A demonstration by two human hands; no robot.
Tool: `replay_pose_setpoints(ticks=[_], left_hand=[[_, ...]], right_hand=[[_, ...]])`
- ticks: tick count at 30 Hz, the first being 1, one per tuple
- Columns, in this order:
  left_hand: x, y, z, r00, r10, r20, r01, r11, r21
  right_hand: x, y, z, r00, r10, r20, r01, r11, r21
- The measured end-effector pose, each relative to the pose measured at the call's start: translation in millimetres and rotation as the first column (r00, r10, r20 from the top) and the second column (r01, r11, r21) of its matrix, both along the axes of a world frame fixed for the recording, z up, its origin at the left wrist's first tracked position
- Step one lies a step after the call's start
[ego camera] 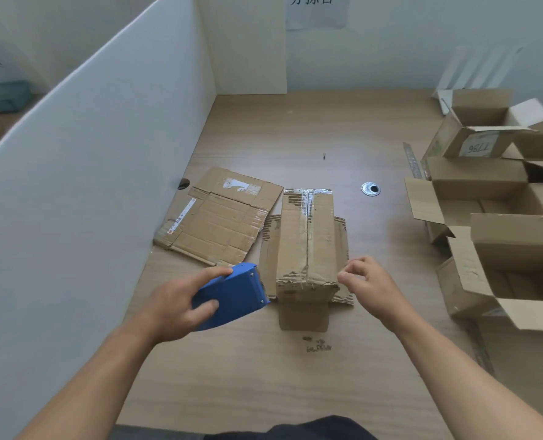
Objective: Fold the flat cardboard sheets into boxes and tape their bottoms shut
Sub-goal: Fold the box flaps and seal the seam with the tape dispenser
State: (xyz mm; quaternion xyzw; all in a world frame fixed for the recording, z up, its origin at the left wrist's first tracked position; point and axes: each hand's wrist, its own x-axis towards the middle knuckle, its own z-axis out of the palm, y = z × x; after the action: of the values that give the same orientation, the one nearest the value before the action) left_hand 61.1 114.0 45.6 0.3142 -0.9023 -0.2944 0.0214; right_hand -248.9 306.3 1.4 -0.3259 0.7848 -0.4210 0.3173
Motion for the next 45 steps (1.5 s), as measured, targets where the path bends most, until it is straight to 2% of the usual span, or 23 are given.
replay_pose_setpoints(ticks=[5,13,17,21,24,28,31,33,36,38,39,40,42,45], left_hand=[[-31,-15,25,0.983,-0.050,0.176,0.045,0.998,0.032],[-75,-21,42,0.955,-0.053,0.291,0.043,0.998,0.042],[-87,-24,40,0.939,-0.026,0.342,0.011,0.999,0.044],[-95,-23,39,0.925,-0.010,0.381,-0.023,0.996,0.081],[-99,-18,37,0.916,0.001,0.401,-0.043,0.995,0.095],[-103,-13,31,0.912,0.021,0.410,-0.063,0.994,0.090],[-105,-12,29,0.910,0.040,0.413,-0.071,0.996,0.060],[-106,-12,29,0.903,0.039,0.427,-0.061,0.997,0.037],[-108,-13,30,0.888,0.049,0.457,-0.056,0.998,0.001],[-108,-11,30,0.881,0.048,0.471,-0.049,0.999,-0.011],[-109,-10,31,0.879,0.048,0.475,-0.044,0.999,-0.020],[-109,-9,31,0.876,0.046,0.480,-0.037,0.999,-0.029],[-111,-7,32,0.873,0.041,0.486,-0.022,0.999,-0.045],[-111,-5,34,0.872,0.044,0.487,-0.022,0.998,-0.051]], right_hand=[[5,7,-11,0.986,-0.128,0.104,0.125,0.992,0.027],[1,14,-22,0.972,-0.231,0.054,0.227,0.972,0.058],[3,11,-24,0.974,-0.221,0.047,0.213,0.969,0.125],[8,8,-24,0.977,-0.210,-0.025,0.211,0.960,0.182],[11,6,-34,0.962,-0.246,0.116,0.208,0.941,0.268],[18,3,-39,0.863,-0.318,0.392,0.196,0.927,0.319],[22,1,-37,0.807,-0.350,0.476,0.204,0.921,0.332],[23,0,-39,0.835,-0.371,0.407,0.245,0.912,0.328],[23,3,-40,0.919,-0.367,0.143,0.314,0.902,0.298],[26,6,-35,0.958,-0.287,0.007,0.276,0.927,0.255],[28,5,-33,0.968,-0.249,-0.002,0.242,0.940,0.240],[30,5,-31,0.973,-0.228,0.036,0.215,0.950,0.225],[35,3,-29,0.948,-0.243,0.204,0.206,0.961,0.185],[40,-1,-25,0.792,-0.364,0.490,0.295,0.931,0.215]])
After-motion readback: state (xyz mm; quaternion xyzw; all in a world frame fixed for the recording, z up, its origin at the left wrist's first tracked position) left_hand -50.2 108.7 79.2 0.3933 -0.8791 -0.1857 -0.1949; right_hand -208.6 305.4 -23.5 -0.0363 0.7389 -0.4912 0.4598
